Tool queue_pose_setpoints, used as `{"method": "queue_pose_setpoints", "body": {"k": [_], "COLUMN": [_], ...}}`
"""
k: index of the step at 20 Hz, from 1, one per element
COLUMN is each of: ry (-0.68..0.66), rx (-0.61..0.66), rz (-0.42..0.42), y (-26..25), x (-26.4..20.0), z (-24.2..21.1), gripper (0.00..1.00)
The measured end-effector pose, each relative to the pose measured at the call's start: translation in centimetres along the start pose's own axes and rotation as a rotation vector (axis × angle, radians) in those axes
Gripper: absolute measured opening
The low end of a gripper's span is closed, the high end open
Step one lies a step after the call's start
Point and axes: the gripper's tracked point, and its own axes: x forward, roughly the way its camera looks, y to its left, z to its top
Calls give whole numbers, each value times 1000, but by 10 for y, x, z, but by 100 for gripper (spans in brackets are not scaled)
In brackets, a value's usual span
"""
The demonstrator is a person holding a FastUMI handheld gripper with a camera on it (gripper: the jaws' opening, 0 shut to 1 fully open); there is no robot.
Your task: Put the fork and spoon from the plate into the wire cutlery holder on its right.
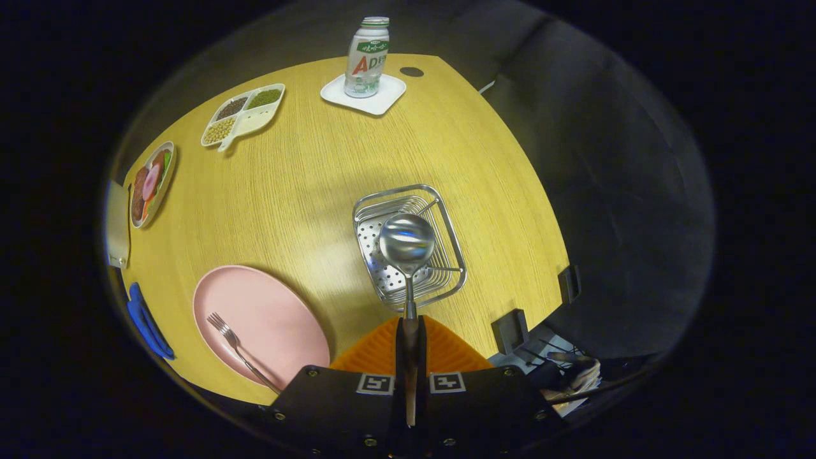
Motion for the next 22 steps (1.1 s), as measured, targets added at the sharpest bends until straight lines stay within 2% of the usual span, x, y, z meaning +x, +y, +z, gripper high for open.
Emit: {"method": "queue_pose_setpoints", "body": {"k": [2, 8, 11, 12, 13, 14, 22], "ry": [33, 103, 92, 86, 80, 79, 56], "rx": [3, 15, 4, 2, 3, 5, -11], "rz": [24, 23, 19, 20, 19, 14, -21], "y": [4, 1, 0, 1, 1, 1, -2], "x": [4, 0, -1, -4, -6, -8, -24], "z": [0, 4, 3, 4, 4, 3, -9], "gripper": [6, 11, 21, 21, 31, 33, 32]}}
